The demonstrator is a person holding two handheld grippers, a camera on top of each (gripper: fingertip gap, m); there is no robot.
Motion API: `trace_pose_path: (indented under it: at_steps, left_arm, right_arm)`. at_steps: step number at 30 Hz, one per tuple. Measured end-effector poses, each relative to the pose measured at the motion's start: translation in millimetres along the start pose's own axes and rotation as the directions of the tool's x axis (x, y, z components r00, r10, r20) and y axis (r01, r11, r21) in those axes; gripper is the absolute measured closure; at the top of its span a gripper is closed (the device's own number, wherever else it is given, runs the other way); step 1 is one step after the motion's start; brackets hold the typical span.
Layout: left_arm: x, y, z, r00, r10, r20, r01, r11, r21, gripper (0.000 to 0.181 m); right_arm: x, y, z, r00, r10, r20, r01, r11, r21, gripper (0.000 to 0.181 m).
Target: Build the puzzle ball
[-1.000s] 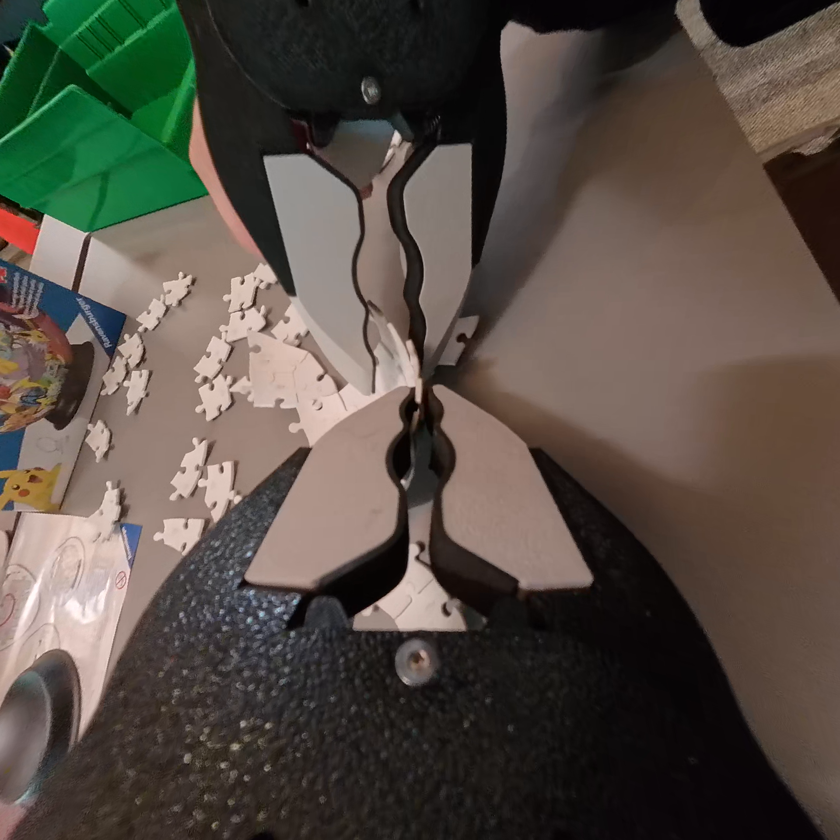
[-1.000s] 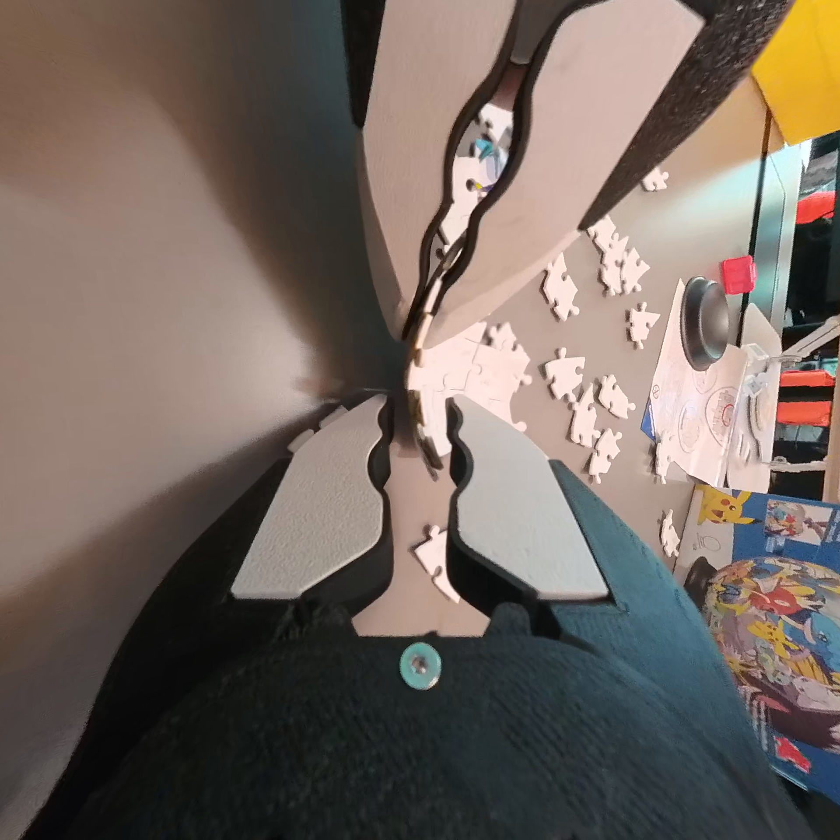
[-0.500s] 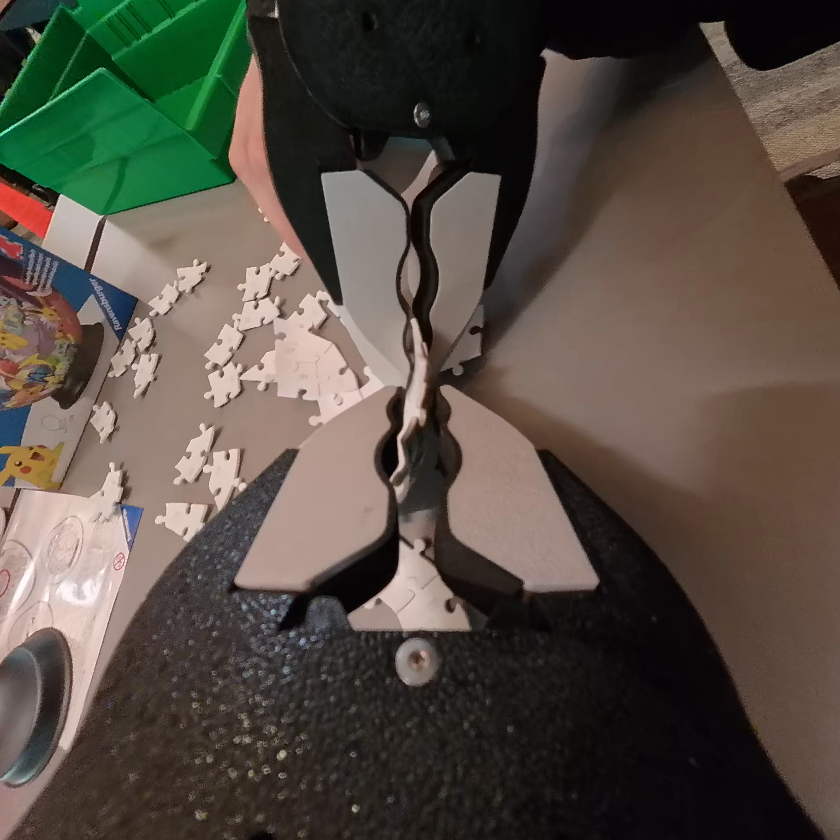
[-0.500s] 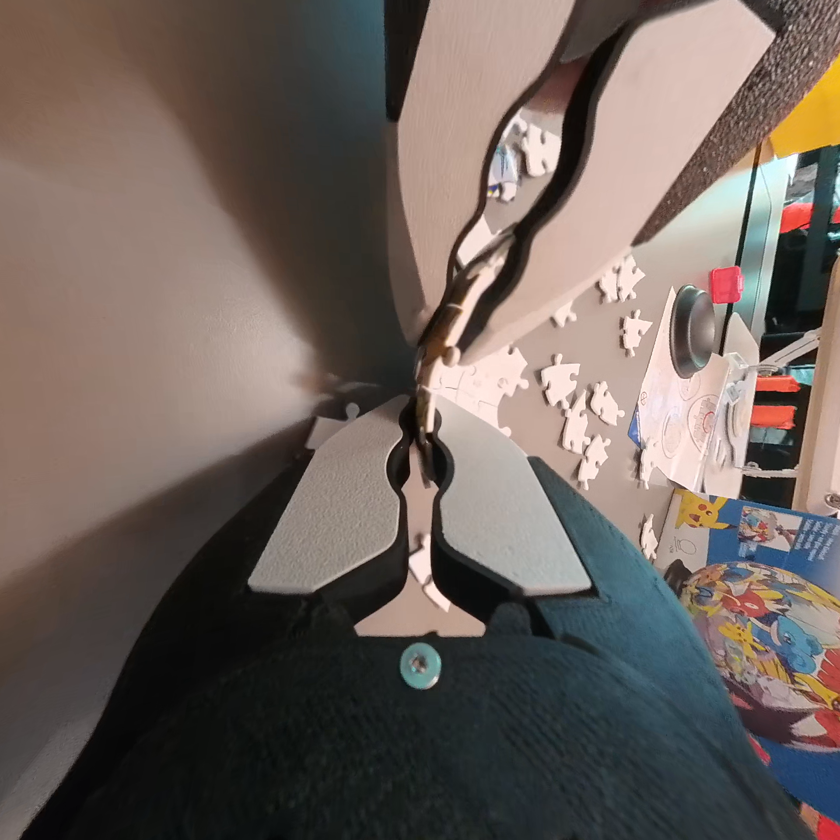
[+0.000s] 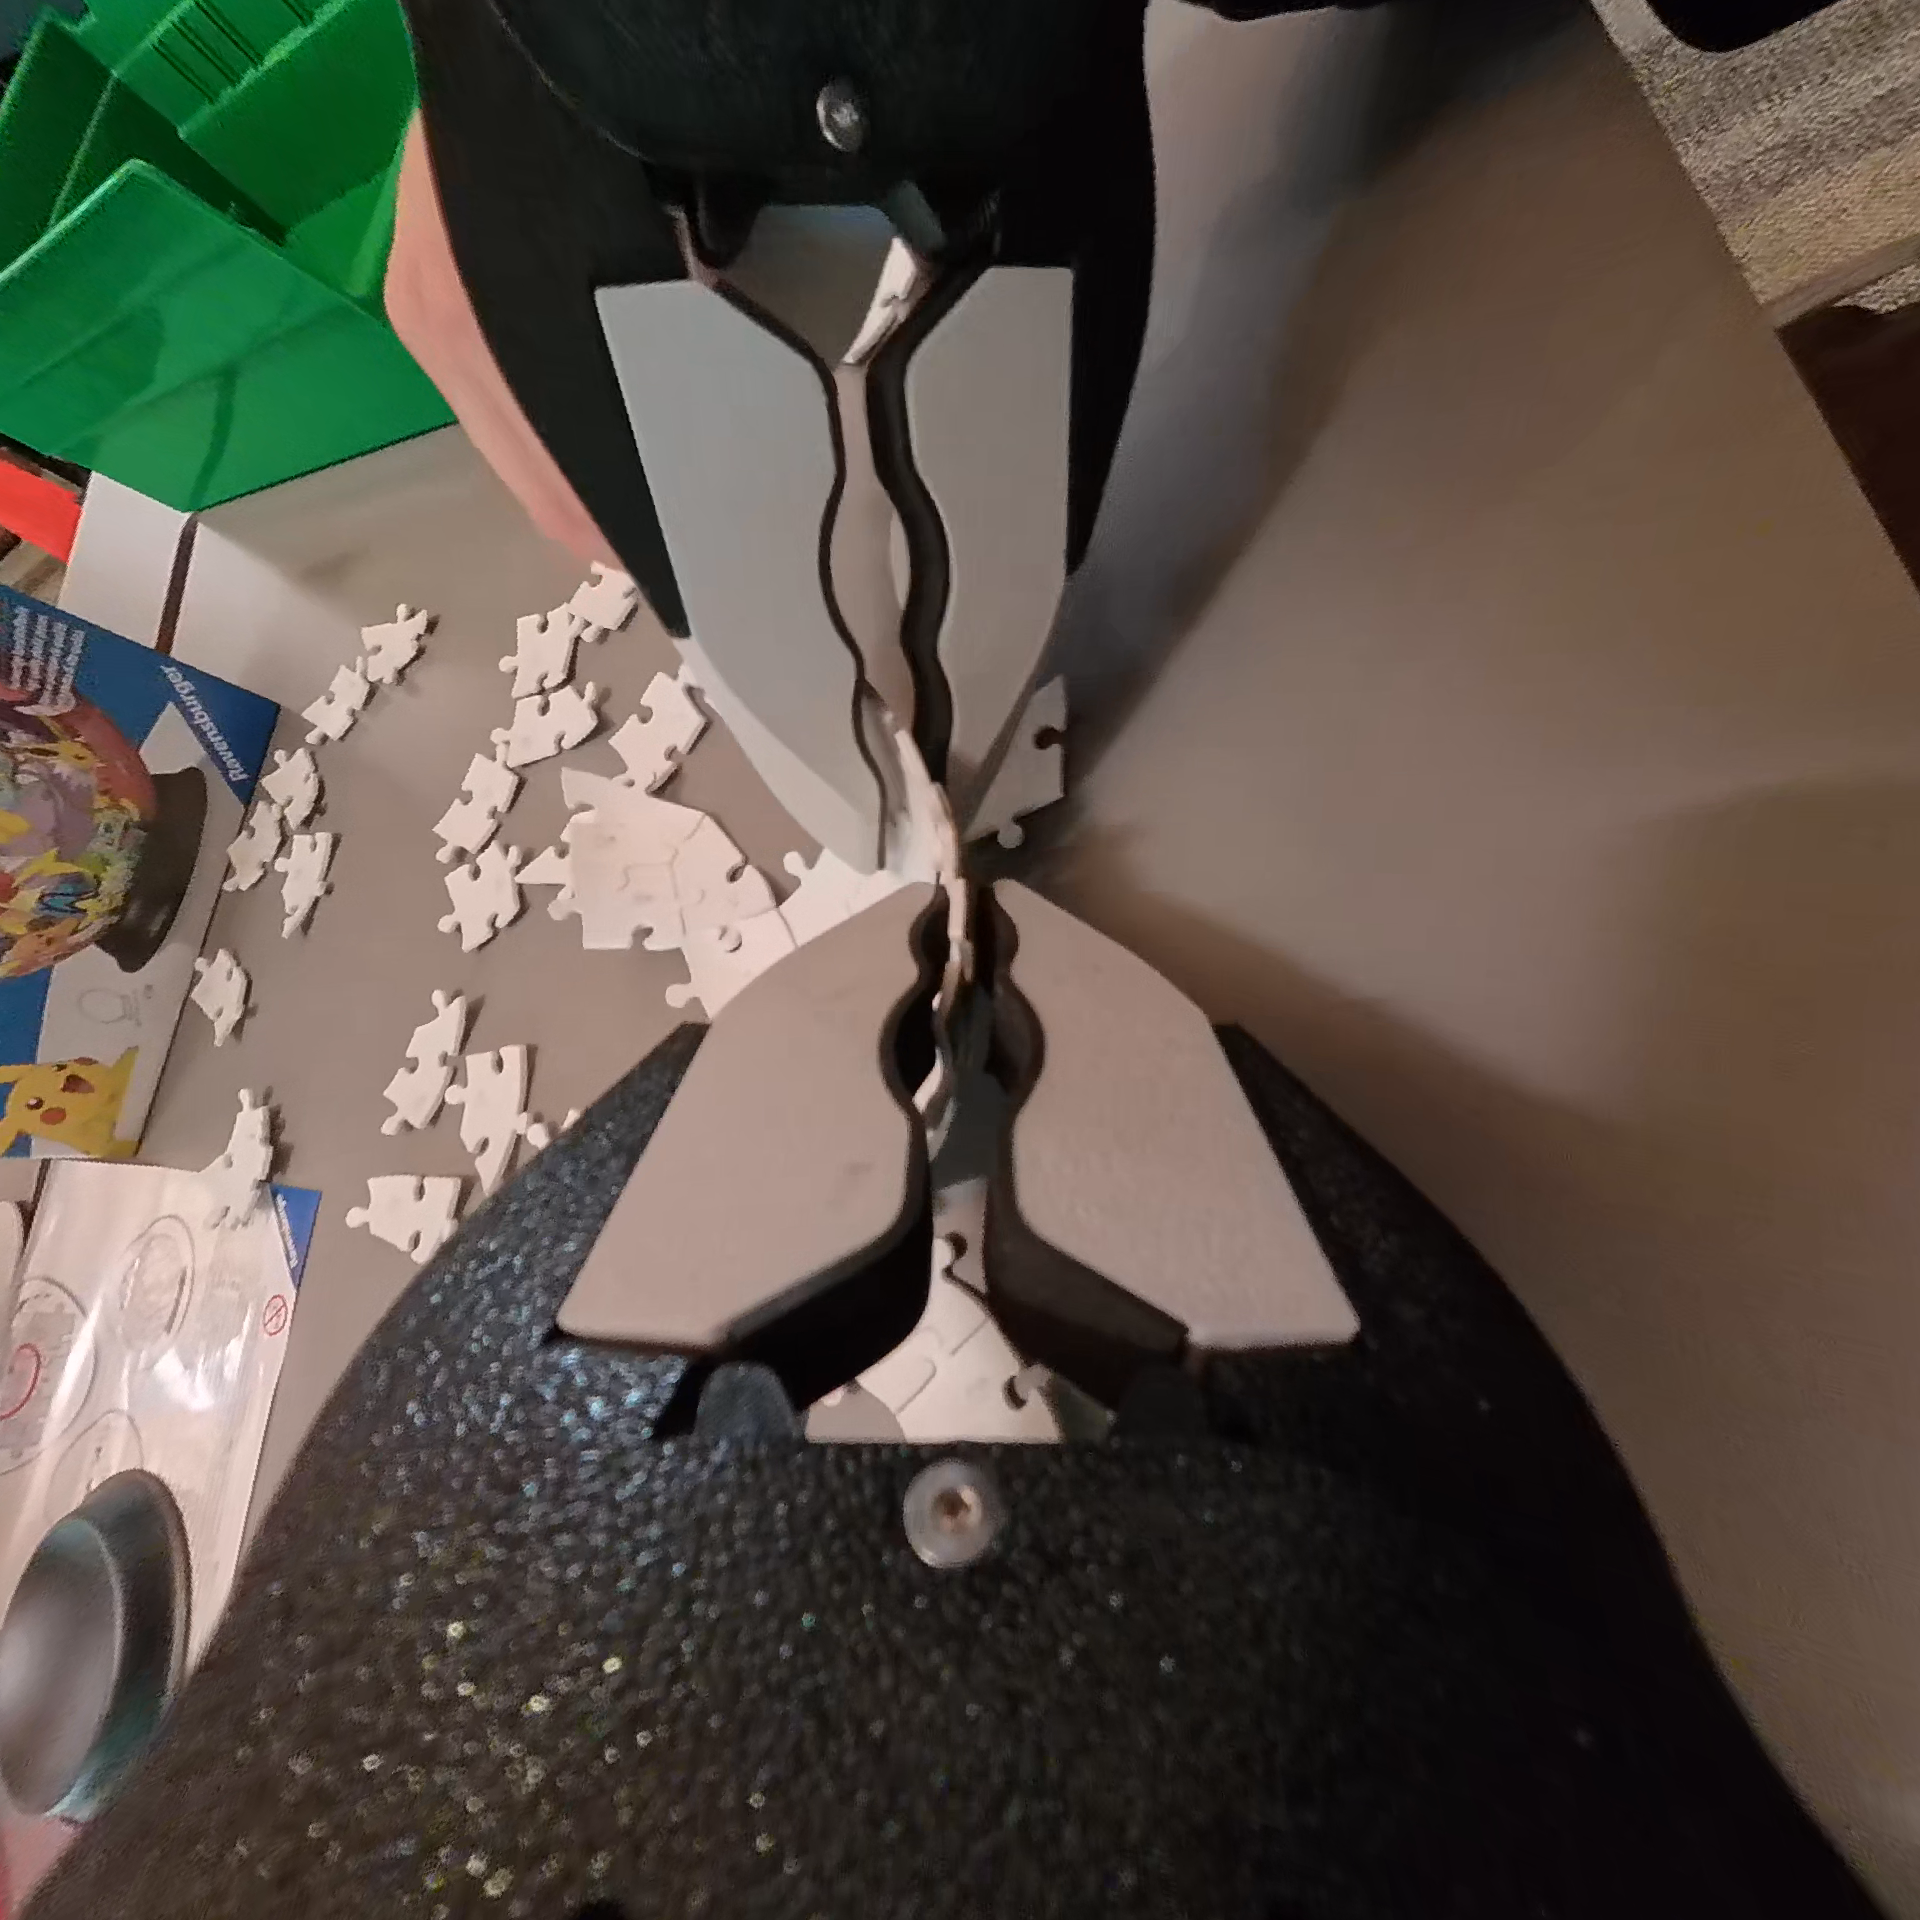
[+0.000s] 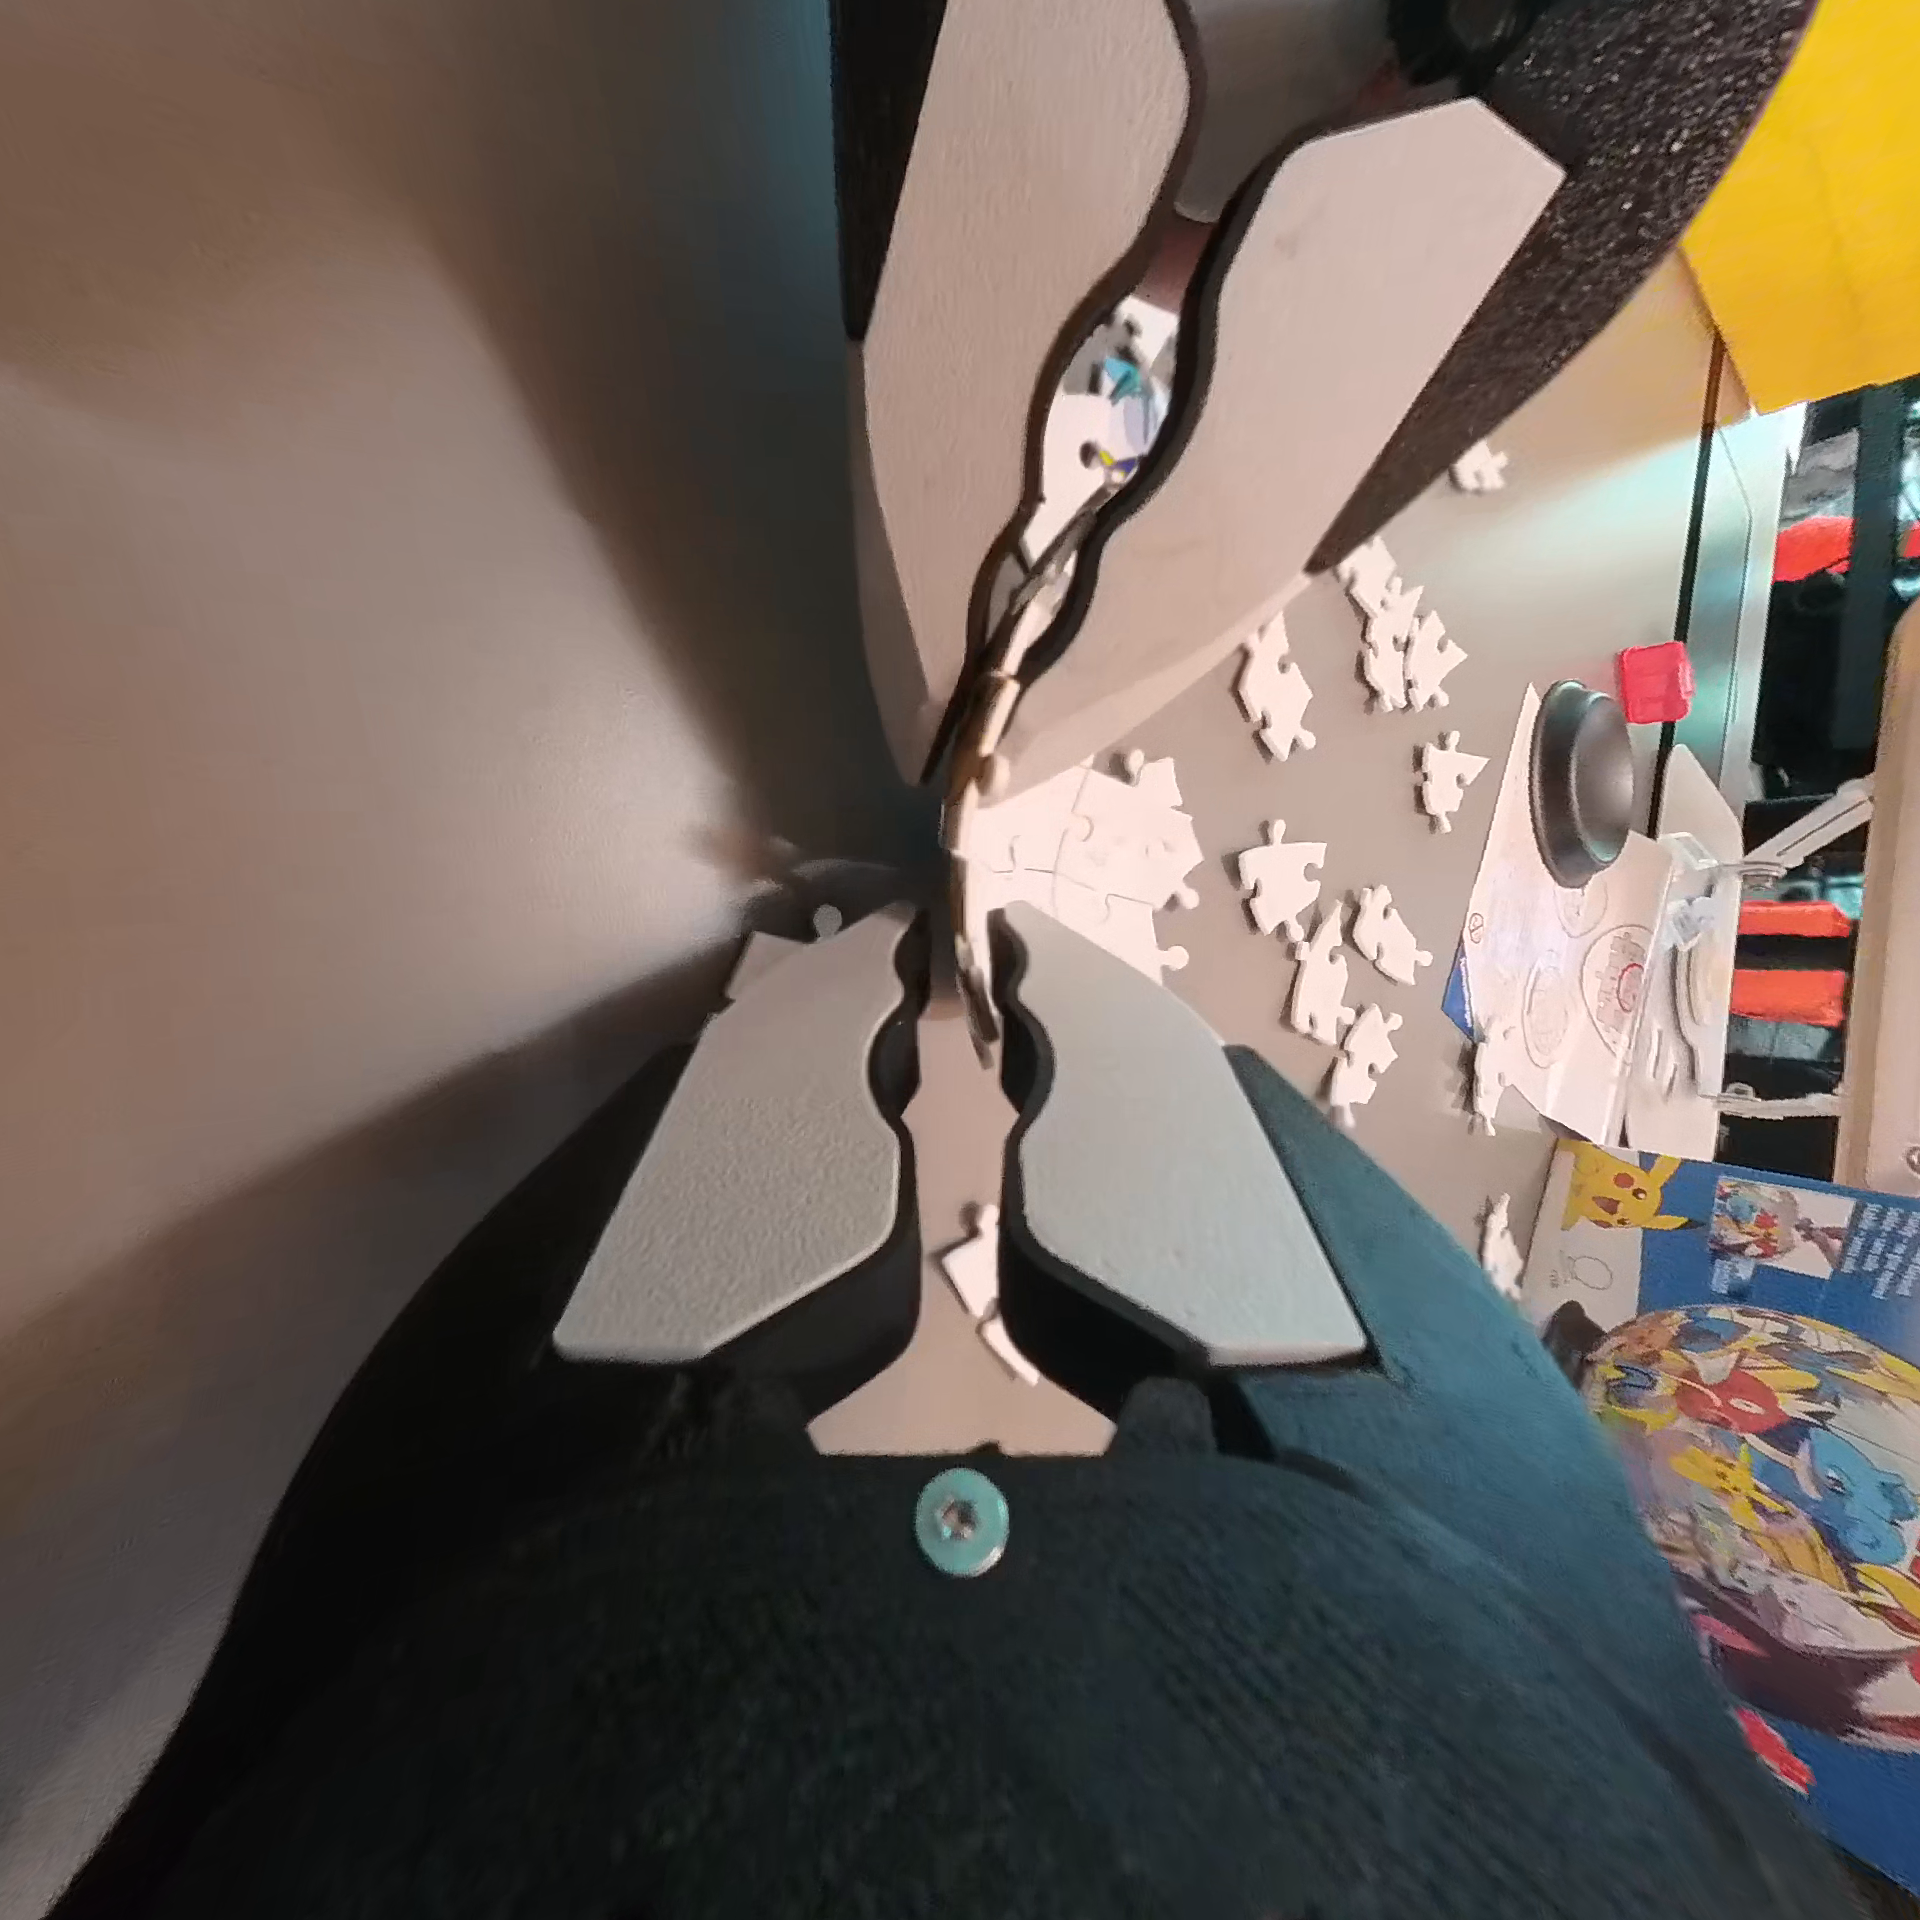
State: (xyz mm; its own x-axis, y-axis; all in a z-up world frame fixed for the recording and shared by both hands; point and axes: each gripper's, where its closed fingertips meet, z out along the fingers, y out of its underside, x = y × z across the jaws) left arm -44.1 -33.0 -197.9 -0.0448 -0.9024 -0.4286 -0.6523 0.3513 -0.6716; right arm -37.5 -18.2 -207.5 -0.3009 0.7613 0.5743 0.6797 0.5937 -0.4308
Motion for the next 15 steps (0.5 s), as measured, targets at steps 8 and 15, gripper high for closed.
trace_pose_path:
  at_steps: [8, 15]
  left_arm:
    - [1.7, 0.9, -0.8, 1.000, 0.021, -0.006, -0.021, 1.000, 0.013, 0.177]
    - [1.2, -1.2, -1.8, 0.999, -0.038, -0.025, 0.039, 0.998, 0.042, 0.178]
  right_arm:
    - [-2.7, -2.5, 0.6, 0.999, -0.027, 0.035, 0.026, 1.000, 0.013, 0.178]
    - [-3.2, -3.1, -1.9, 0.997, -0.049, 0.055, 0.049, 0.999, -0.001, 0.179]
